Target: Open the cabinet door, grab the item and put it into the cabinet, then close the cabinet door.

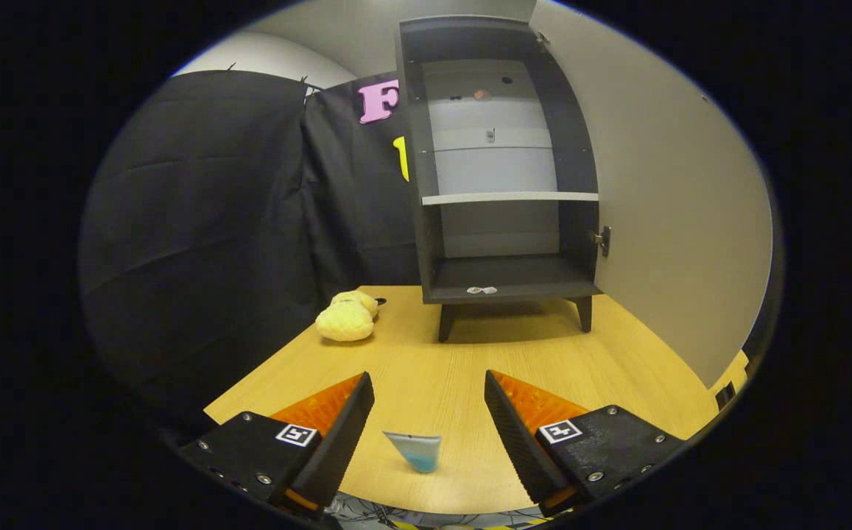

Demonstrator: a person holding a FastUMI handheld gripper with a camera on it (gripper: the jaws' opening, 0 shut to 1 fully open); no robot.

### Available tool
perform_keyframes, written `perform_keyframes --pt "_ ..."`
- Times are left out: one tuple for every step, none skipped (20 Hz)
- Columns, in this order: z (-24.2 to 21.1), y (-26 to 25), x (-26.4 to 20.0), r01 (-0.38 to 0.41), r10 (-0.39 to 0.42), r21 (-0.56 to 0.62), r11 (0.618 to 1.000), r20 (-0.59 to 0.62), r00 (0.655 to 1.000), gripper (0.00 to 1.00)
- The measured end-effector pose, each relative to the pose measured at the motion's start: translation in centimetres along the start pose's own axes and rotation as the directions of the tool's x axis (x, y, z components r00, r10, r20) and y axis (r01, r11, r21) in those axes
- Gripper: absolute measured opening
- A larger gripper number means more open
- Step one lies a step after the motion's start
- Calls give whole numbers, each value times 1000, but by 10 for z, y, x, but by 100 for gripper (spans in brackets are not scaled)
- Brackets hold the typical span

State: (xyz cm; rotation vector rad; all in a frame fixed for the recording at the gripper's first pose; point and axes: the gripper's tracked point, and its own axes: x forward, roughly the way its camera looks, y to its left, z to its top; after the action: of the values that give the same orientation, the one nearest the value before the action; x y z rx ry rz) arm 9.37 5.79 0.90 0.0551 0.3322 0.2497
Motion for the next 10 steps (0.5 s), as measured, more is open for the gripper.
perform_keyframes --pt "-5 0 -1 1 -1 -7 1000 -17 1000 94" --pt "-9 -1 -2 1 -2 -12 1000 -34 999 94" --pt "-13 -1 -3 3 -4 -16 1000 -51 999 94" --pt "-16 0 -5 2 -3 -19 1000 -66 998 94" --pt "-20 0 -5 3 -5 -22 1000 -78 997 94" --pt "-23 -1 -6 5 -7 -27 1000 -89 996 94" --pt "-27 -1 -6 4 -7 -32 999 -103 995 94" --pt "-29 -2 -7 5 -10 -36 999 -116 993 94" --pt "-33 -2 -7 6 -11 -38 999 -131 991 94" --pt "-37 -3 -9 8 -13 -36 999 -147 989 94"
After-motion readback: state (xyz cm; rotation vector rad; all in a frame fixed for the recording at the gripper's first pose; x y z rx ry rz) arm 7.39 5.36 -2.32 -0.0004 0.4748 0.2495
